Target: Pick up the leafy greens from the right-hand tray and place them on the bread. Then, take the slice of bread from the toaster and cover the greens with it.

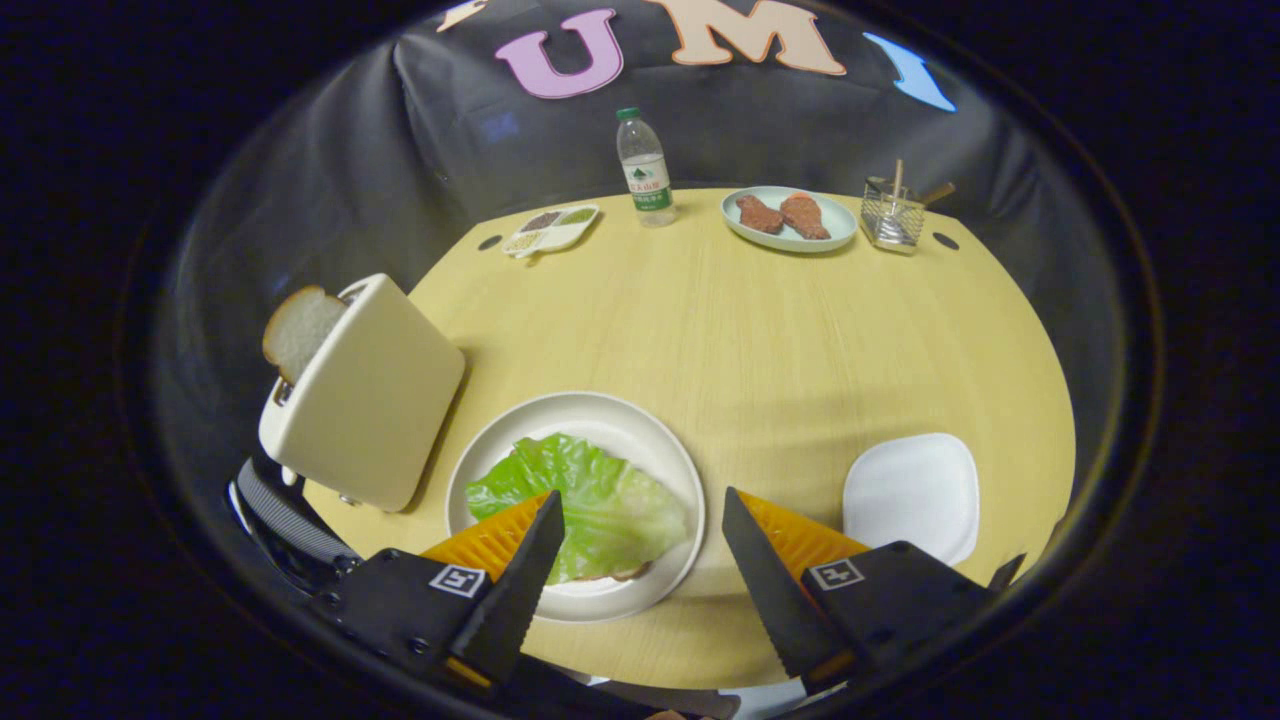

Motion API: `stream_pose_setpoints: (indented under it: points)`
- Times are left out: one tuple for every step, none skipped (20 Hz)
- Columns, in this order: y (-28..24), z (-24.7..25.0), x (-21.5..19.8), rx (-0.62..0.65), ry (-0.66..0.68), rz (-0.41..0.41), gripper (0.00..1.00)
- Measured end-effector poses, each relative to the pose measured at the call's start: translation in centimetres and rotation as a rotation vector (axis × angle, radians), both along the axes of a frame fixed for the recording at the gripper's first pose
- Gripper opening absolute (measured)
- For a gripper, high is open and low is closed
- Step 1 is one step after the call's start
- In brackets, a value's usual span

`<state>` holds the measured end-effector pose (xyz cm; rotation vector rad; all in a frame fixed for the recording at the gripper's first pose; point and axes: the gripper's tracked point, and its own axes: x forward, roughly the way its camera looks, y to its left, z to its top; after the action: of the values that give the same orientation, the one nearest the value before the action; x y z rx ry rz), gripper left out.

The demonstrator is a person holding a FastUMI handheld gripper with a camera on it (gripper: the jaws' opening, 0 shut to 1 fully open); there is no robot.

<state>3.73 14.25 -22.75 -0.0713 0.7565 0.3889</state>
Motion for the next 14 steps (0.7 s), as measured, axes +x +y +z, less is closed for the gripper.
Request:
stream_pose_setpoints:
  points:
    - [0.6,0.8,-0.2,0.014,-0.007,0.008,1.00]
    - [1.4,1.6,-0.4,0.027,-0.014,0.020,1.00]
    - [2.3,2.4,-0.8,0.044,-0.019,0.036,1.00]
    - [3.5,3.2,-1.2,0.064,-0.021,0.056,1.00]
    - [4.8,3.7,-1.6,0.083,-0.016,0.078,1.00]
    - [6.0,4.2,-2.0,0.099,-0.012,0.098,1.00]
    - [7.1,4.8,-2.4,0.116,-0.010,0.119,1.00]
    - [8.4,5.3,-2.7,0.131,-0.007,0.139,1.00]
    - [9.6,5.7,-3.0,0.146,-0.005,0.159,1.00]
    - [10.9,6.0,-3.1,0.158,-0.004,0.175,1.00]
    - [12.2,6.5,-3.4,0.172,-0.006,0.190,1.00]
    - [13.7,7.0,-3.6,0.193,-0.010,0.208,1.00]
    - [15.2,7.4,-3.9,0.212,-0.007,0.228,1.00]
    - [16.5,7.9,-4.4,0.226,-0.007,0.250,1.00]
